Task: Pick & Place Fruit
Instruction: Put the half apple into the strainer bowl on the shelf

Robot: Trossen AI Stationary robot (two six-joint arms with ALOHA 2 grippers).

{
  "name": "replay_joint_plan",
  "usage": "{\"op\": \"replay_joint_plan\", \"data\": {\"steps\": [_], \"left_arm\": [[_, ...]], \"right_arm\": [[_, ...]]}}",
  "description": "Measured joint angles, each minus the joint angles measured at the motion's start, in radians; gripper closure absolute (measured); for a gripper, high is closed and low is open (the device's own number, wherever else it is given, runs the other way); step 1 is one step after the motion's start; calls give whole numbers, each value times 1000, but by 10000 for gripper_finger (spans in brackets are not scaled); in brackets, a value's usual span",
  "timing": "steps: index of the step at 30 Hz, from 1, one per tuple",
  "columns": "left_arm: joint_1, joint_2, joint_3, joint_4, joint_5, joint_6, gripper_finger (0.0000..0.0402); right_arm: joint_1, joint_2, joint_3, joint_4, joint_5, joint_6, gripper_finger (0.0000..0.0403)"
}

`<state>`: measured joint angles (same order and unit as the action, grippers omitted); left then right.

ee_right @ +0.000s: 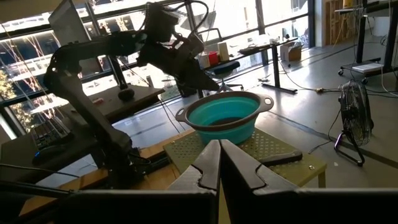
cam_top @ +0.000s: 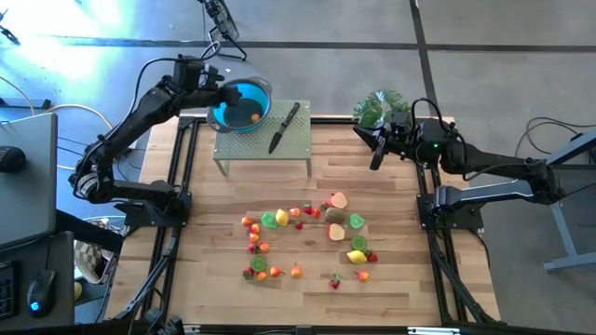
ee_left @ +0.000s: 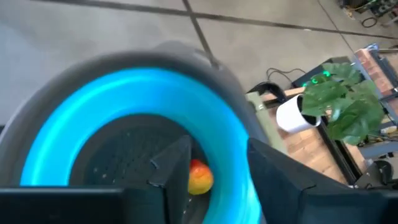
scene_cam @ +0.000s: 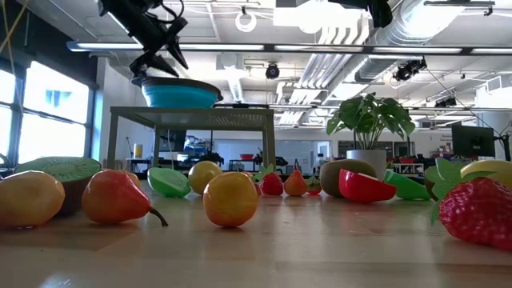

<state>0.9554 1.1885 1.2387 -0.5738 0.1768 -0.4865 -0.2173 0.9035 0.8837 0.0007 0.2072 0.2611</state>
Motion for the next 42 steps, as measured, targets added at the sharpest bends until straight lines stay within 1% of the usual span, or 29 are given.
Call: {"op": "replay_joint_plan", "data": {"steps": [3,8,12,16,20,25,30,35,42], "left_arm": [[0,0,34,-5,7,33,285],[0,-1,52,-4,77,84,331],[-11,-2,52,-5,133,94,363],[-75,-5,52,4,133,163,395],[-160,-24,52,3,131,176,396],[-288,-57,52,4,79,215,400],[-383,-96,52,3,37,220,401],[-495,-125,19,22,-74,169,401],[-691,-127,-100,184,-204,98,401]], "right_arm": [[0,0,0,0,0,0,400],[0,0,0,0,-1,0,401],[0,0,0,0,-4,0,401],[0,0,0,0,-28,0,401],[0,0,0,0,-32,0,401],[0,0,0,0,-35,0,401],[0,0,0,0,-80,0,401],[0,0,0,-1,-129,0,401],[1,0,0,-14,-198,8,401]]}}
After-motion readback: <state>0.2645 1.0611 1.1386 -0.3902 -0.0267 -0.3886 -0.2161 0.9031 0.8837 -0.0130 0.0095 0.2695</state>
